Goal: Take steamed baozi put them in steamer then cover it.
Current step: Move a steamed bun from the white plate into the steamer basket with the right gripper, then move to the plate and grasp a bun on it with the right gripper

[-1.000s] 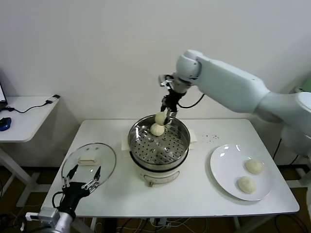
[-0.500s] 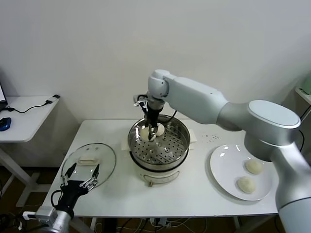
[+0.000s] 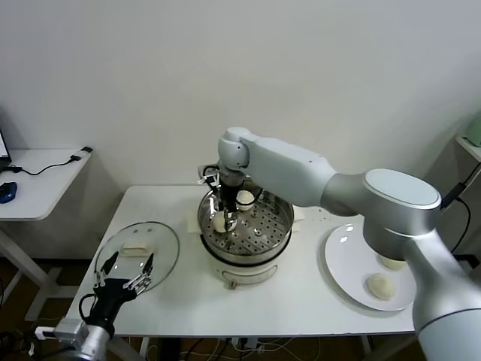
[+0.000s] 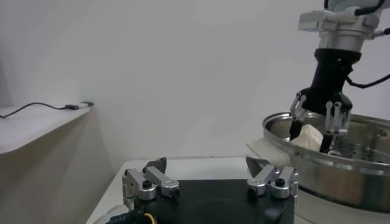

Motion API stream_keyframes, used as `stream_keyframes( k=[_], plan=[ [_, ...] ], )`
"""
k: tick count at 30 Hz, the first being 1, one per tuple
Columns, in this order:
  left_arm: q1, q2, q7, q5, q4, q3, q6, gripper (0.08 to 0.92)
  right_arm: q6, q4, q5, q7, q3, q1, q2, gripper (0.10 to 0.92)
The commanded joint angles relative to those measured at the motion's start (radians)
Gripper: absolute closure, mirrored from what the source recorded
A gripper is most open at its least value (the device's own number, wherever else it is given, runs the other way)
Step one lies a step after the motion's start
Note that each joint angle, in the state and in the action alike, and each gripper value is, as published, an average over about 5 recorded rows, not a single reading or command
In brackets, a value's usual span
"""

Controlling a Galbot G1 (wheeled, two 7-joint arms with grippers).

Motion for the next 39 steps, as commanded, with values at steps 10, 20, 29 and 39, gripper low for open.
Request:
stream_keyframes(
  k=[10,20,29,39],
  plan=[
    [-0.01,0.001,0.002,-0.005,0.008,-0.001,0.002,0.177,-0.04,0.177,-0.003,-0.024,0.044,0.052,-0.147,0.204],
    [-0.016,0.005,0.006,-0.003,0.013,0.01,0.006,0.177,0.039,0.472,0.006,-0.108,0.065,0.201,-0.613,0.203],
    [-0.008,0.016,0.002,-0.005,0.022,0.013,-0.005,0.177,0.143,0.641,-0.087,-0.131,0.107,0.1,-0.969,0.203],
    [0.014,0.015,0.0,-0.007,0.021,0.014,-0.012,0.177,0.21,0.686,-0.311,-0.124,0.397,-0.359,-1.072,0.203]
  ],
)
